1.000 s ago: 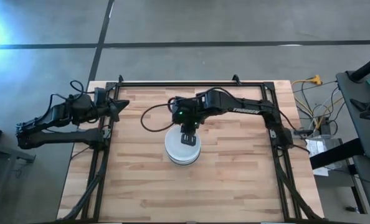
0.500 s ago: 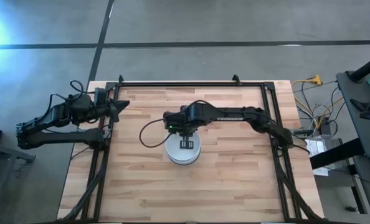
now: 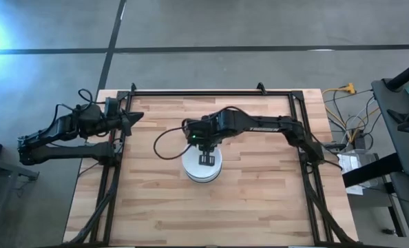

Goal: Nest bowls inside each other
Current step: Stack the white bowl on top of the other white bowl, then return to Home Position

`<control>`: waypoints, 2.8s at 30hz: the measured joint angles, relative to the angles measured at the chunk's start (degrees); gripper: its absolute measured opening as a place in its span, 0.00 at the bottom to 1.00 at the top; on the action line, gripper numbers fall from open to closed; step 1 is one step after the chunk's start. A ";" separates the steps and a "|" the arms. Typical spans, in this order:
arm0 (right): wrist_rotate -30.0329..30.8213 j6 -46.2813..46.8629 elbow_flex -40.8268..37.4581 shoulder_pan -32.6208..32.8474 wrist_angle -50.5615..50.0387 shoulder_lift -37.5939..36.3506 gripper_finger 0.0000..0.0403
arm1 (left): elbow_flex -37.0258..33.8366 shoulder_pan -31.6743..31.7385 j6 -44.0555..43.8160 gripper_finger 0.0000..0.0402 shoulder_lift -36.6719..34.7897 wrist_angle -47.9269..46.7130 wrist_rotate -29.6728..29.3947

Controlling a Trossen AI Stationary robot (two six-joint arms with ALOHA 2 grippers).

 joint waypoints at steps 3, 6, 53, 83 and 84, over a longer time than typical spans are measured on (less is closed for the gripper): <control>-0.67 0.14 -0.15 0.21 1.83 0.51 0.02 | -0.14 0.00 0.02 0.00 0.22 0.06 -0.01; -3.32 0.29 -0.15 0.29 4.94 1.83 0.02 | -0.54 0.00 0.02 0.00 0.26 -0.10 0.00; 14.93 10.34 -24.15 8.04 31.30 -39.77 0.02 | -0.60 -0.04 12.79 0.00 -8.47 26.78 7.88; 22.95 3.22 -109.95 10.40 128.79 -100.36 0.02 | -17.04 -0.04 19.12 0.00 -26.77 53.37 2.85; 23.49 1.70 -110.27 10.63 128.15 -103.29 0.02 | -15.03 -0.03 20.79 0.00 -26.76 52.47 2.97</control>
